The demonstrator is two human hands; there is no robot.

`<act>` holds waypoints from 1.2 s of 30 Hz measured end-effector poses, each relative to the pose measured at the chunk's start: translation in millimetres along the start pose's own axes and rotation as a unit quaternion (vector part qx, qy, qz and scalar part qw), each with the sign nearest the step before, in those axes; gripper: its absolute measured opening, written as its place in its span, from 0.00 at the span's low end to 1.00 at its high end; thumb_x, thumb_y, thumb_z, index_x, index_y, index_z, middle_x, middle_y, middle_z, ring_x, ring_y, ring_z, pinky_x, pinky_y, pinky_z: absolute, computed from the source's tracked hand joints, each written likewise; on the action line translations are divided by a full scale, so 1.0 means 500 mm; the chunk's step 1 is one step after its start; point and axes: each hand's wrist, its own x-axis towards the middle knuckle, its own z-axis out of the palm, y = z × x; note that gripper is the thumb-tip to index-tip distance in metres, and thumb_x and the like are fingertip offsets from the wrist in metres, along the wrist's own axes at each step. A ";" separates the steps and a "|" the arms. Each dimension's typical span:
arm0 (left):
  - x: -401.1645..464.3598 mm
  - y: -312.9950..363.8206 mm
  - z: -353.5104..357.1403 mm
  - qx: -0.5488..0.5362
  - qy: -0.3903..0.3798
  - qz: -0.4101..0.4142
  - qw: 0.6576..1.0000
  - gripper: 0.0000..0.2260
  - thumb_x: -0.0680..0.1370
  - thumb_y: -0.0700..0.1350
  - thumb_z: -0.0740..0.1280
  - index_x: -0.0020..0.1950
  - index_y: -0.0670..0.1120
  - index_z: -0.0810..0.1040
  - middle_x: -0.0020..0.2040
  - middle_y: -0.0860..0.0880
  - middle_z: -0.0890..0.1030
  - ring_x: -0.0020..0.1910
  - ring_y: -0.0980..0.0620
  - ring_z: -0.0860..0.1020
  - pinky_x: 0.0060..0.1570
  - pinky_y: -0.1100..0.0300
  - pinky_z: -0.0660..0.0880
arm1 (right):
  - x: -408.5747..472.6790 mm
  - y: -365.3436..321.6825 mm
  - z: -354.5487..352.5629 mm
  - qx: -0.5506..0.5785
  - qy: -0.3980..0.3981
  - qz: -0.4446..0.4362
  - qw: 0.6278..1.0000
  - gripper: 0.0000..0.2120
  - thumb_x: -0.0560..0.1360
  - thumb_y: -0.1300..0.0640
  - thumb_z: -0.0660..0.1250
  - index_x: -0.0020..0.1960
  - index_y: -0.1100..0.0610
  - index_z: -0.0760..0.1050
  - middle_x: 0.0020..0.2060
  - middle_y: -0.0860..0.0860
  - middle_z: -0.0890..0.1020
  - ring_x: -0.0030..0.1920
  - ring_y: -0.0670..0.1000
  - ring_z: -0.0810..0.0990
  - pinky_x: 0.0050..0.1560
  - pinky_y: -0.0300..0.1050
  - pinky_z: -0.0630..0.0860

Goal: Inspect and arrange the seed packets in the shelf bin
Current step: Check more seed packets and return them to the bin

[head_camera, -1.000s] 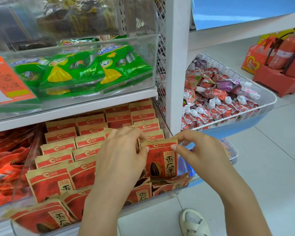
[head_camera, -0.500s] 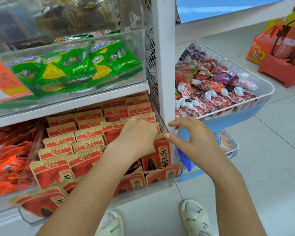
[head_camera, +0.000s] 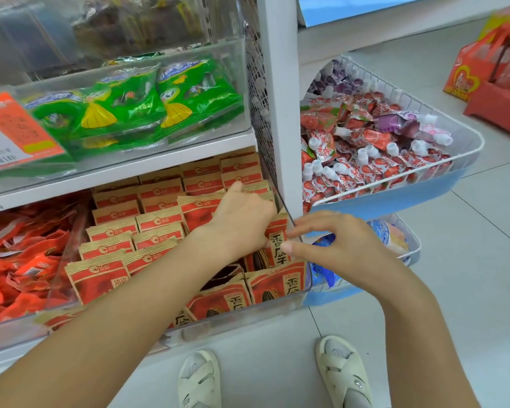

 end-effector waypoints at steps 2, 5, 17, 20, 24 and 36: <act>0.002 -0.001 -0.003 0.011 -0.002 0.002 1.000 0.17 0.75 0.59 0.69 0.41 0.50 0.66 0.41 0.51 0.78 0.49 0.48 0.79 0.59 0.52 0.63 | -0.003 0.001 -0.004 0.022 -0.007 -0.001 1.000 0.22 0.55 0.29 0.69 0.45 0.39 0.83 0.60 0.36 0.77 0.63 0.37 0.72 0.63 0.39 0.68; 0.005 -0.002 0.001 0.011 -0.007 0.003 1.000 0.17 0.74 0.60 0.70 0.43 0.50 0.67 0.46 0.51 0.81 0.51 0.48 0.79 0.60 0.52 0.63 | -0.009 0.001 -0.004 -0.006 -0.050 -0.005 0.999 0.12 0.61 0.39 0.77 0.43 0.36 0.80 0.69 0.35 0.68 0.69 0.39 0.67 0.62 0.41 0.65; -0.066 -0.084 -0.042 -0.464 0.075 -0.095 0.878 0.13 0.78 0.59 0.65 0.59 0.55 0.79 0.51 0.60 0.82 0.52 0.66 0.78 0.51 0.70 0.70 | 0.000 0.001 -0.016 0.141 0.042 -0.071 0.987 0.04 0.74 0.54 0.72 0.48 0.50 0.84 0.54 0.39 0.84 0.59 0.41 0.79 0.66 0.51 0.72; -0.100 -0.071 -0.053 -0.639 0.079 -0.083 0.760 0.20 0.79 0.63 0.57 0.56 0.53 0.82 0.50 0.56 0.85 0.53 0.61 0.82 0.58 0.61 0.74 | -0.003 -0.012 -0.015 0.230 0.116 -0.113 0.960 0.07 0.76 0.59 0.70 0.50 0.49 0.82 0.44 0.45 0.87 0.49 0.48 0.85 0.56 0.46 0.78; -0.124 -0.038 -0.050 -0.699 0.050 -0.043 0.712 0.15 0.74 0.59 0.61 0.56 0.56 0.80 0.51 0.60 0.85 0.52 0.61 0.82 0.55 0.65 0.76 | -0.005 -0.026 -0.007 0.275 0.194 -0.114 0.935 0.06 0.76 0.62 0.68 0.45 0.52 0.81 0.38 0.47 0.86 0.41 0.46 0.84 0.46 0.41 0.79; -0.156 0.010 -0.004 -0.804 0.103 -0.088 0.579 0.16 0.70 0.49 0.70 0.57 0.49 0.80 0.48 0.50 0.87 0.48 0.51 0.85 0.48 0.60 0.80 | -0.012 -0.055 0.009 0.376 0.141 0.016 0.915 0.12 0.72 0.47 0.69 0.47 0.55 0.82 0.37 0.51 0.85 0.36 0.49 0.83 0.34 0.39 0.78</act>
